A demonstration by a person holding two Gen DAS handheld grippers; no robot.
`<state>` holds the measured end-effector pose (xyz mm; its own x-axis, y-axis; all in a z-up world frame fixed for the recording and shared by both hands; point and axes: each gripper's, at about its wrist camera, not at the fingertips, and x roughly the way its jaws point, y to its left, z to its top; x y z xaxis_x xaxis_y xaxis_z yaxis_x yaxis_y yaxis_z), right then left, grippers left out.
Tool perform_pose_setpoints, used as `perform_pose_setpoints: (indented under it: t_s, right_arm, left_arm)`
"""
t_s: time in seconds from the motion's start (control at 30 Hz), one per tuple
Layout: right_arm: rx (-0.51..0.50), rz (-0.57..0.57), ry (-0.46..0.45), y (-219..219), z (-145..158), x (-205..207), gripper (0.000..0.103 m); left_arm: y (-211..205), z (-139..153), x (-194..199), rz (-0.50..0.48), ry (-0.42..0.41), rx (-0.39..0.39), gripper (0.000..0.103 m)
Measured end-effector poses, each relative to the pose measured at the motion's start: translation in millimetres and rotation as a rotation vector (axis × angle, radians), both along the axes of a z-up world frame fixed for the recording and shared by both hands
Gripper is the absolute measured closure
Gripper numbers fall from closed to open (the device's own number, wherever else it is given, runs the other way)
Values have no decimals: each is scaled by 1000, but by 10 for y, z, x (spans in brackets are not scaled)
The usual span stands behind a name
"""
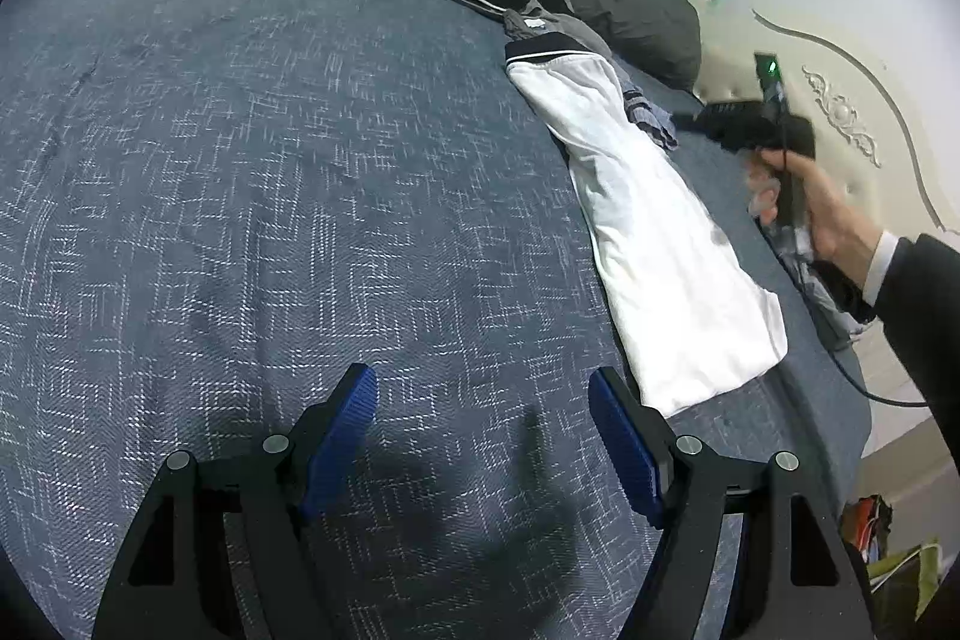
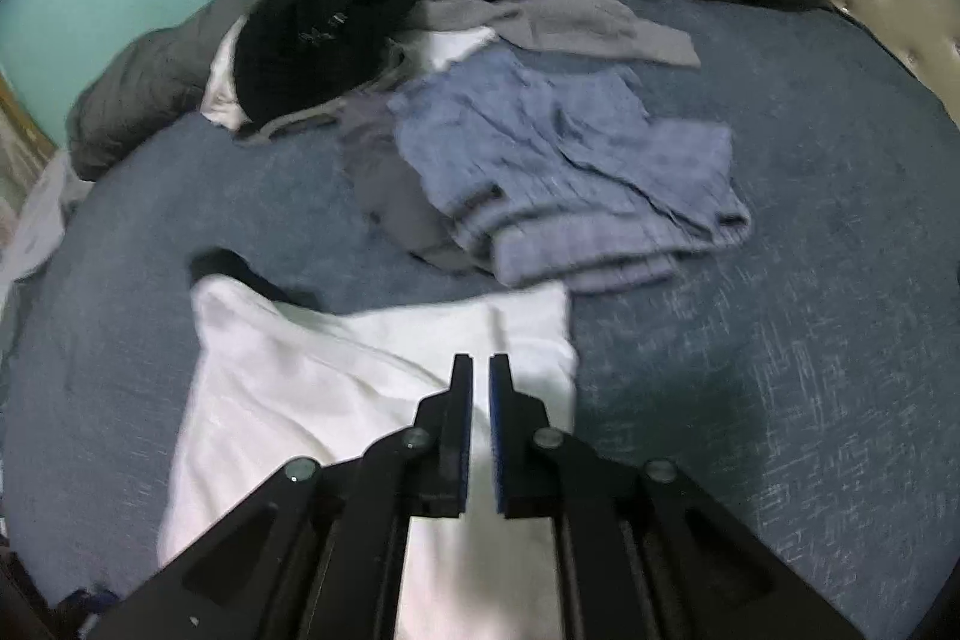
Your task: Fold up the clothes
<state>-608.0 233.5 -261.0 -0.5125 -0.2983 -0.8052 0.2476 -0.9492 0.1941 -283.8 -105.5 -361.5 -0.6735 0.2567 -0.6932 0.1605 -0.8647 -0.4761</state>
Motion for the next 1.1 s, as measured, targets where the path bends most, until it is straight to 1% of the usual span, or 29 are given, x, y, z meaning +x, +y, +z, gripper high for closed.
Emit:
perform_pose_setpoints:
  t_s: [0.03,0.07,0.1,0.13,0.2,0.27,0.43,0.57,0.63,0.77,0.83,0.87,0.9,0.93,1.0,1.03,1.1]
  right_arm:
    - [0,35,8,-111,65,5,90]
    - [-1,70,16,-222,131,10,78]
    - [-1,105,24,-333,196,16,72]
    - [5,140,29,-460,254,21,69]
    - [35,227,35,-797,341,28,68]
    - [70,286,36,-1060,367,31,65]
    - [214,412,53,-1668,361,16,62]
    - [329,510,50,-2020,309,-67,62]
    - [392,558,31,-2170,234,-113,62]
    - [500,591,-29,-2341,14,-239,62]
    - [529,597,-44,-2357,-63,-272,62]
    - [539,603,-48,-2351,-90,-274,66]
    - [549,607,-54,-2347,-113,-279,72]
    - [559,611,-60,-2346,-132,-285,83]
    - [581,608,-69,-2326,-165,-297,89]
    - [577,606,-74,-2306,-169,-303,95]
    - [571,602,-78,-2274,-174,-313,97]
  left_arm:
    - [0,0,-2,-1,0,2,26]
    - [4,3,-2,-1,1,3,26]
    - [6,5,3,-2,1,3,26]
    - [8,8,8,-2,1,3,26]
    - [6,15,15,-2,3,3,26]
    - [1,23,22,0,5,4,26]
    - [-9,10,11,-5,7,10,26]
    - [-48,-27,5,-1,3,21,26]
    - [-65,-50,-1,1,-1,31,26]
    - [-75,-85,-11,2,-7,42,26]
    - [-77,-97,-10,0,-8,44,26]
    - [-78,-102,-10,-1,-9,45,26]
    - [-79,-103,-9,-1,-9,45,26]
    - [-79,-104,-9,-1,-9,45,26]
    - [-81,-105,-8,-1,-9,46,26]
    - [-82,-106,-8,-1,-9,47,26]
    - [-83,-107,-8,-1,-9,47,26]
